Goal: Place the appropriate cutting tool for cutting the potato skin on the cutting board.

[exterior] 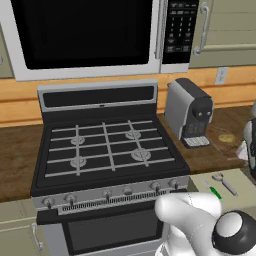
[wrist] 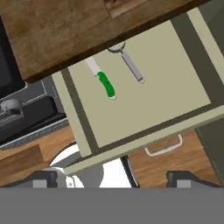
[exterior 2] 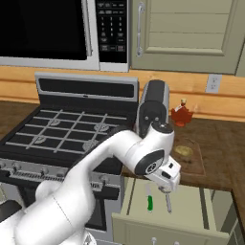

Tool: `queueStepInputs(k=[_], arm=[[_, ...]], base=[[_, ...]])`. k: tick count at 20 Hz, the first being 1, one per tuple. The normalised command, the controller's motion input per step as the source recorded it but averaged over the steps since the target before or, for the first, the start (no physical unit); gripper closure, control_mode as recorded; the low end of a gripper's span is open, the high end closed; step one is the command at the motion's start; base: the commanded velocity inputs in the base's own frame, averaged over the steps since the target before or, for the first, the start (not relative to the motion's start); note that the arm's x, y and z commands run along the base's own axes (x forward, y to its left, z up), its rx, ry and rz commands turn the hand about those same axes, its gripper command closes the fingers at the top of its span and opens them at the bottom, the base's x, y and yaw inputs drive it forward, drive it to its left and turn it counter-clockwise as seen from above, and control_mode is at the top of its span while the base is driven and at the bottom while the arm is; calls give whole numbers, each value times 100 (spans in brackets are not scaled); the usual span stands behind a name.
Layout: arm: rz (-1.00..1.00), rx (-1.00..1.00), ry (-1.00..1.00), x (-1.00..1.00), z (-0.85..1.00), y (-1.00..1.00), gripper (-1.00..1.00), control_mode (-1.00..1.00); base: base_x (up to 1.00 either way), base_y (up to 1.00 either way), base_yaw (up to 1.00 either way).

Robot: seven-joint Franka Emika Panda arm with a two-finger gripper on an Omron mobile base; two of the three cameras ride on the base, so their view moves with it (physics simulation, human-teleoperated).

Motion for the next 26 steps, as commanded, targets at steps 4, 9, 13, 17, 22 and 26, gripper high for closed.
queueStepInputs(k=[4,9,13,17,22,26], arm=[[0,6,16,5,-61,-63,-100,-100],[1,3,2,0,-60,-33,-100,-100],[8,0,10,5,-53,-14,-100,-100],[21,0,5,5,-66,-13,-100,-100],[20,1,1,11,-62,-6,-100,-100],[18,2,0,7,-52,-3,-100,-100]], base=[[0,0,0],[0,0,0],[0,0,0],[0,0,0],[0,0,0],[0,0,0]])
